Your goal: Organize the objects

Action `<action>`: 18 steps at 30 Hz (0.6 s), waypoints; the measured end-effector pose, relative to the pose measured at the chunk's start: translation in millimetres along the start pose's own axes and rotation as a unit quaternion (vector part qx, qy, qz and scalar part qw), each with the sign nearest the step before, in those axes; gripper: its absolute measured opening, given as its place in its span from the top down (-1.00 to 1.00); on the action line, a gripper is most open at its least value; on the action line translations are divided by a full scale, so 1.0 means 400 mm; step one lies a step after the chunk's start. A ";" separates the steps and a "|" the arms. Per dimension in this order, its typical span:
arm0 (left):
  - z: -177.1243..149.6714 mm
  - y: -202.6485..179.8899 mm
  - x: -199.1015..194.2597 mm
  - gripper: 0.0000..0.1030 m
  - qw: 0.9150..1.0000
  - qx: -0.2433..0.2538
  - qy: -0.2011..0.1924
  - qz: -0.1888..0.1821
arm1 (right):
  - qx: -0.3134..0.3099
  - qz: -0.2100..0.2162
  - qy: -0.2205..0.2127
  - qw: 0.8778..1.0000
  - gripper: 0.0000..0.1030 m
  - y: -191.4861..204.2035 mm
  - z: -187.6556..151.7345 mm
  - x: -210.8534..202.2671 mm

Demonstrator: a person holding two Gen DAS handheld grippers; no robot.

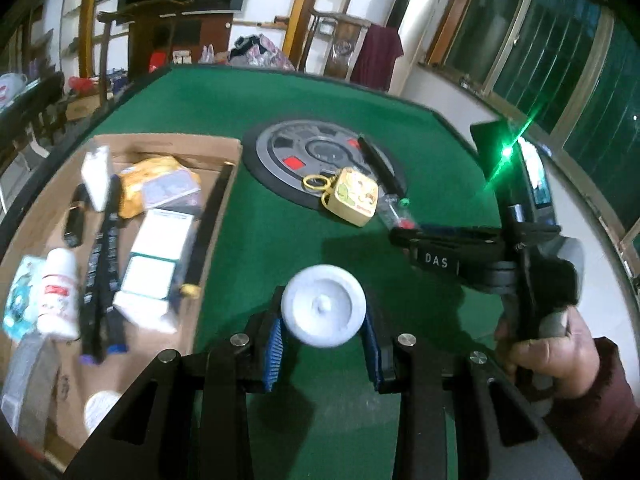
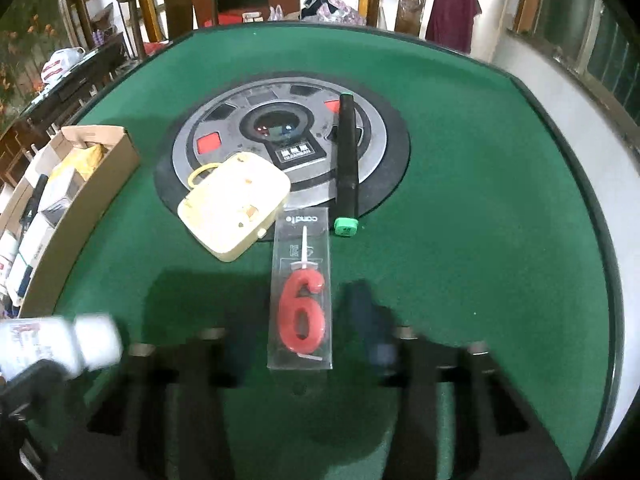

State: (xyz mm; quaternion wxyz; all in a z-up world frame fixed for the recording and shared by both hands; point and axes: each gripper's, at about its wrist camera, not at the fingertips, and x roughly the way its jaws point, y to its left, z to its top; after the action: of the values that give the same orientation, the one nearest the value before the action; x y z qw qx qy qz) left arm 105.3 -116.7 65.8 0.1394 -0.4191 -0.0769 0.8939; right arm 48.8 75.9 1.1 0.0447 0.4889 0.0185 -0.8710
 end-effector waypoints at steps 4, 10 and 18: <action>-0.008 0.030 -0.072 0.43 0.999 -0.013 -0.031 -0.019 | 0.031 0.028 -0.002 0.999 0.51 -0.024 -0.016 -0.037; -0.011 0.101 -0.189 0.43 0.996 -0.043 -0.073 -0.033 | 0.079 0.101 -0.023 0.991 0.51 -0.051 -0.044 -0.139; -0.027 0.254 -0.320 0.43 0.989 -0.095 -0.113 -0.006 | 0.059 0.185 -0.042 0.980 0.51 0.056 -0.051 -0.255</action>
State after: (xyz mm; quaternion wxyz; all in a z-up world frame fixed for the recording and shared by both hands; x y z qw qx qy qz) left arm 172.9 -252.9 126.0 0.0947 -0.3263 -0.1795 0.9232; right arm 121.1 61.3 77.6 0.1774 0.4490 -0.1254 -0.8667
